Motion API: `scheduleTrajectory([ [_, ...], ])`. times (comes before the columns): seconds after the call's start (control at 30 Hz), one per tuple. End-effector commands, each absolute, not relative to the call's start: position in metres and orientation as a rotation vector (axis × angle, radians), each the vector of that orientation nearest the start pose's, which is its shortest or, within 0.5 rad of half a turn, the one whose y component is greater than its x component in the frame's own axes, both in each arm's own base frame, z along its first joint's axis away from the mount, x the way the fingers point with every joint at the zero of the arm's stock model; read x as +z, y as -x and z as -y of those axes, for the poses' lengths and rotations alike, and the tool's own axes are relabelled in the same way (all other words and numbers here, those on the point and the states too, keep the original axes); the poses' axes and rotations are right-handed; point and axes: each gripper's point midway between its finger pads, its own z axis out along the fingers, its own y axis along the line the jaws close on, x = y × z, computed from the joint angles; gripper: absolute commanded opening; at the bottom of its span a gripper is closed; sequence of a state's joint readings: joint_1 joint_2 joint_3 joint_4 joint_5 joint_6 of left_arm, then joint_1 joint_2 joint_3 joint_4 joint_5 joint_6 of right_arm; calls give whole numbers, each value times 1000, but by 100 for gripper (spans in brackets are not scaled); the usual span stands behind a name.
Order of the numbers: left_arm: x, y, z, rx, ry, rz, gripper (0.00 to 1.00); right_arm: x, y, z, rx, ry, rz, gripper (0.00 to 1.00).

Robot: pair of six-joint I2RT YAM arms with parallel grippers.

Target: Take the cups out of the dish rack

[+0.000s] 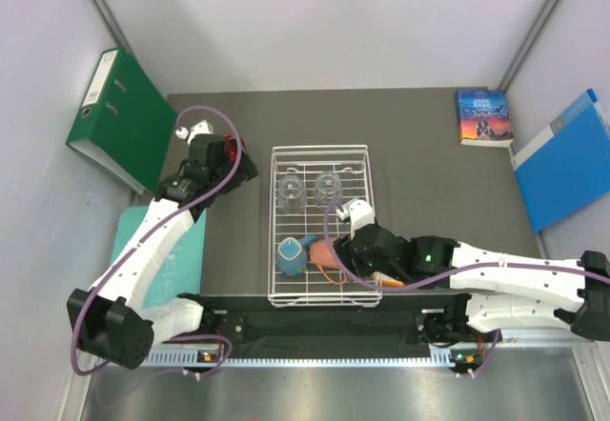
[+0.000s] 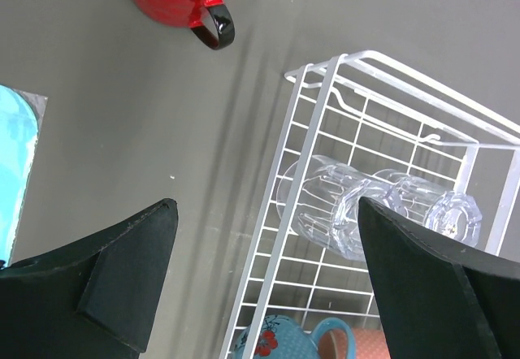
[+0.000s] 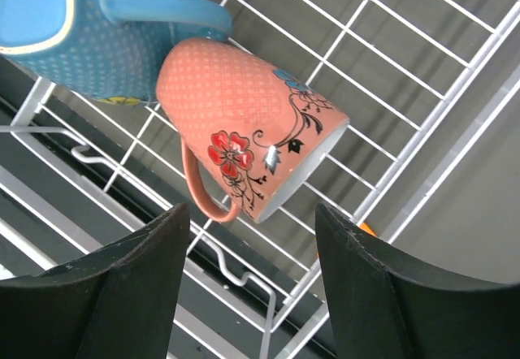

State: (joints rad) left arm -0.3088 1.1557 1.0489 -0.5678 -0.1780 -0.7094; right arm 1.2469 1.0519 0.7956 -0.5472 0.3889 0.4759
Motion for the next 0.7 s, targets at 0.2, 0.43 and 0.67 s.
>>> scheduleTrajectory([
  [0.2,216,-328,108,-402,531,-2147,96,141,-138,-281,630,603,-2200,62],
  [0.43,217,-325,108,-396,523,-2147,96,137,-153,-292,752,505,-2189,61],
  [0.67,214,-321,107,-399,525,-2152,96,140,-159,-303,929,447,-2145,52],
])
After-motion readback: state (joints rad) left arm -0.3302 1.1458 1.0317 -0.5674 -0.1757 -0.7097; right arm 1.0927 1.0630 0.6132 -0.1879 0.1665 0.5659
